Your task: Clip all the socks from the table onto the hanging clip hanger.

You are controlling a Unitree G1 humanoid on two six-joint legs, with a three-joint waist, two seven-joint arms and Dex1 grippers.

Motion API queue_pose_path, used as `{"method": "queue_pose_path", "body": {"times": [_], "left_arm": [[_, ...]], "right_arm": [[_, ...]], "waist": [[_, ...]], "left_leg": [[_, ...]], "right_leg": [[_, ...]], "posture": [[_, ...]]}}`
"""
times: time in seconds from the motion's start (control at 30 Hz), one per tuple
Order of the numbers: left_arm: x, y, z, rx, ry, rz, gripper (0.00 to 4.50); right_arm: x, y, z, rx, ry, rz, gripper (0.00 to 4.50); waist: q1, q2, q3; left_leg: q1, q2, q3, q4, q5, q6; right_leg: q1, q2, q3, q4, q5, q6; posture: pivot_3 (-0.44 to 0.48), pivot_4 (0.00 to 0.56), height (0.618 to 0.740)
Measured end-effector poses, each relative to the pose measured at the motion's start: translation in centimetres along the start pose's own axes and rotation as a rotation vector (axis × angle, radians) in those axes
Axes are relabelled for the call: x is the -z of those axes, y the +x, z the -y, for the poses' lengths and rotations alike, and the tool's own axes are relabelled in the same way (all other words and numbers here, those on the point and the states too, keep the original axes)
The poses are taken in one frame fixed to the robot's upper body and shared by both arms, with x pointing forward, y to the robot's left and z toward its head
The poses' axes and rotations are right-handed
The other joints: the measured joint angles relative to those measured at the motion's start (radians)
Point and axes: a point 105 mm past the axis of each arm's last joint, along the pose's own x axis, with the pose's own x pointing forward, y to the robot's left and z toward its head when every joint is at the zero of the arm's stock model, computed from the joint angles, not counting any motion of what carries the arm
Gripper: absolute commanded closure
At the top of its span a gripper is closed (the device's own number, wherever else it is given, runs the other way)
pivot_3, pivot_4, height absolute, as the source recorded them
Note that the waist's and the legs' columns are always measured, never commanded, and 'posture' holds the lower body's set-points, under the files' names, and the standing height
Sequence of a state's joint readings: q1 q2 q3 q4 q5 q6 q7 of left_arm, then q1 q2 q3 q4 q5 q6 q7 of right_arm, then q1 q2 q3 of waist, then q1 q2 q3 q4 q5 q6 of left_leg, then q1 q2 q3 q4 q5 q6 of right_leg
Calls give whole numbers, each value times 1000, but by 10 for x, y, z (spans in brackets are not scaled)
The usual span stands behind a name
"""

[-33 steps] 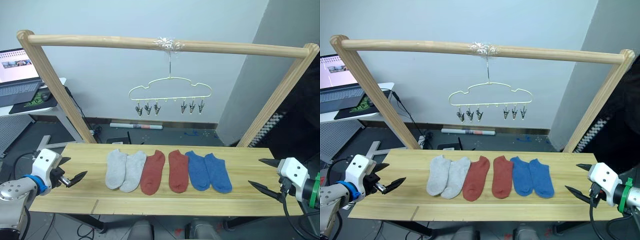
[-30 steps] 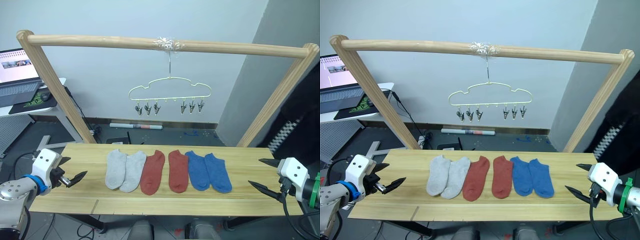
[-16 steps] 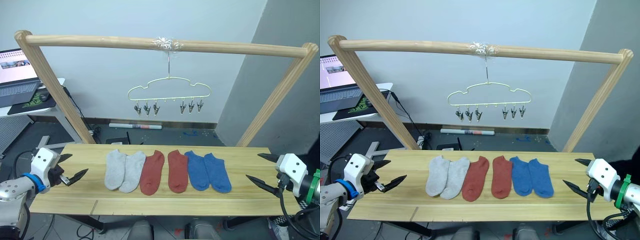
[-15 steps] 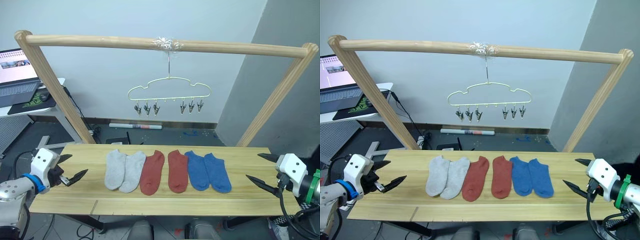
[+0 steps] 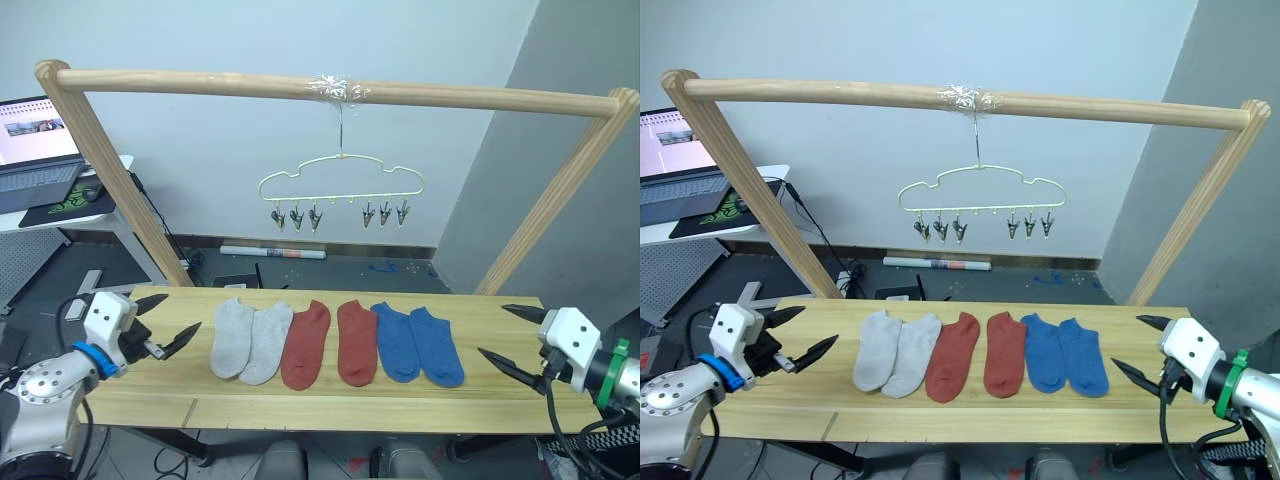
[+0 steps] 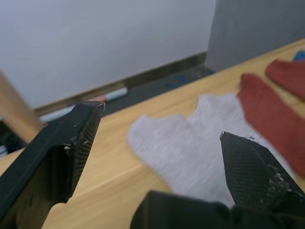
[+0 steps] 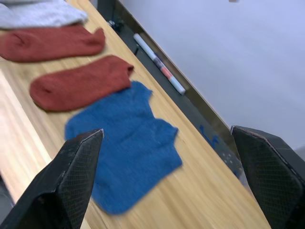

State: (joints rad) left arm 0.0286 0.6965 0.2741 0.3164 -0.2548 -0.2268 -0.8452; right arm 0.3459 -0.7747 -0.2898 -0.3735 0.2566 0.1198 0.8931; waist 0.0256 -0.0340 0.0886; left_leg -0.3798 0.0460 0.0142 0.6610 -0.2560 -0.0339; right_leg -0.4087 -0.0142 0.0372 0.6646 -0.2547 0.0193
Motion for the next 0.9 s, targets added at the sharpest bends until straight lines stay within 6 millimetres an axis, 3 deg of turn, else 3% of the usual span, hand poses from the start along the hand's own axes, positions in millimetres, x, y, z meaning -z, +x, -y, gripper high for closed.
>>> {"method": "queue_pose_path", "body": {"times": [0.17,0.53,0.7,0.8,0.9], "left_arm": [[-33,23,10,-57,-25,136,15],[-93,76,28,-188,-163,361,15],[-99,84,27,-264,-190,402,1187],[-88,89,27,-295,-219,373,2088],[-78,95,30,-308,-248,343,2088]], "right_arm": [[-22,9,-4,-6,-15,66,0],[-102,53,-7,-31,-12,321,0],[-130,69,-8,-43,-13,398,0],[-140,76,-10,-56,-8,419,0],[-146,78,-9,-62,-5,427,0]], "waist": [[-2,1,1],[-7,1,18],[-14,1,34],[-19,4,43],[-18,4,55]], "left_leg": [[2,-1,0,1,0,0],[3,-1,-1,2,0,0],[0,-1,-7,0,0,0],[-2,-1,-10,0,-1,1],[-3,-1,-11,0,-1,1]], "right_leg": [[2,3,1,0,0,0],[3,12,7,0,0,0],[2,15,6,0,7,5],[2,15,3,-1,7,5],[2,15,2,0,7,5]], "posture": [[59,83,711],[14,133,711],[2,154,711],[0,164,711],[-4,173,711]]}}
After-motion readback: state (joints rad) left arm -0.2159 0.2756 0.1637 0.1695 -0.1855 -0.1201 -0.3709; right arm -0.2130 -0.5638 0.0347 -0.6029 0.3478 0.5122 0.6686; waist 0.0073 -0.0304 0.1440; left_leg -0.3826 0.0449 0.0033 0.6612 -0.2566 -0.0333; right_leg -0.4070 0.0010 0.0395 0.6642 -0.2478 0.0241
